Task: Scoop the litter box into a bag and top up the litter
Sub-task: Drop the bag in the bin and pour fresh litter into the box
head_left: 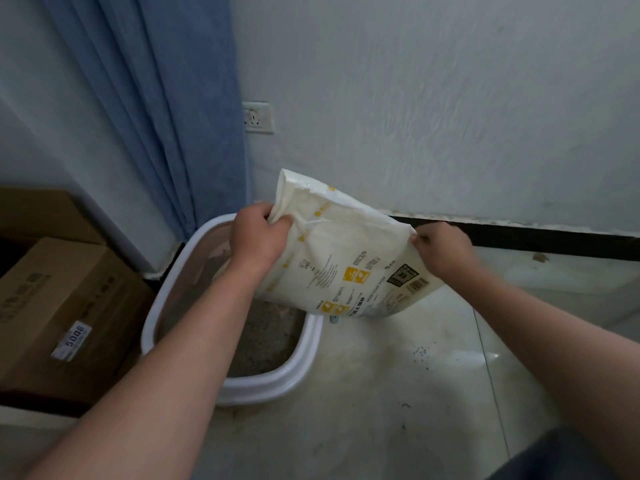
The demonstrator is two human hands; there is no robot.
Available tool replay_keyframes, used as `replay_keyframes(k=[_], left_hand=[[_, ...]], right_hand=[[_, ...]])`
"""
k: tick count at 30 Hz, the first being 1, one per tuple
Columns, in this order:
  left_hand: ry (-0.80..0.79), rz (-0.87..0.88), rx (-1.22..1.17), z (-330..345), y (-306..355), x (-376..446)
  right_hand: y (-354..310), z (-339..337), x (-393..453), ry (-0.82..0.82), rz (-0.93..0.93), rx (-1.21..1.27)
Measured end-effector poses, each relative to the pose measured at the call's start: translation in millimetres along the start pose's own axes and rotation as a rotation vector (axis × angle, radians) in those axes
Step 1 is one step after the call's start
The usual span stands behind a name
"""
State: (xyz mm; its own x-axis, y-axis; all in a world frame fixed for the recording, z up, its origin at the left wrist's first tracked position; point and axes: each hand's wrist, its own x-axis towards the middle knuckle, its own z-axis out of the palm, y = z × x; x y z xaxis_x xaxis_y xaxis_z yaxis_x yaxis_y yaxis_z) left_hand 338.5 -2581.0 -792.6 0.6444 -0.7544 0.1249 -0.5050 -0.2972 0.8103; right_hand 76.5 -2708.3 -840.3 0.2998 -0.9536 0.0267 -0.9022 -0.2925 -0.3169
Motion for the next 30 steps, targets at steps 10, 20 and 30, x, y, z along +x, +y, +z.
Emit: replay_keyframes(k=[10, 20, 30], left_hand=[[-0.038, 0.135, 0.038, 26, 21, 2], [-0.125, 0.269, 0.078, 42, 38, -4], [-0.285, 0.186, 0.423, -6, 1, 7]], right_hand=[[-48, -30, -11, 0.114, -0.253, 0.298], [-72, -41, -12, 0.229, -0.212, 0.365], [-53, -40, -15, 0.248, -0.211, 0.42]])
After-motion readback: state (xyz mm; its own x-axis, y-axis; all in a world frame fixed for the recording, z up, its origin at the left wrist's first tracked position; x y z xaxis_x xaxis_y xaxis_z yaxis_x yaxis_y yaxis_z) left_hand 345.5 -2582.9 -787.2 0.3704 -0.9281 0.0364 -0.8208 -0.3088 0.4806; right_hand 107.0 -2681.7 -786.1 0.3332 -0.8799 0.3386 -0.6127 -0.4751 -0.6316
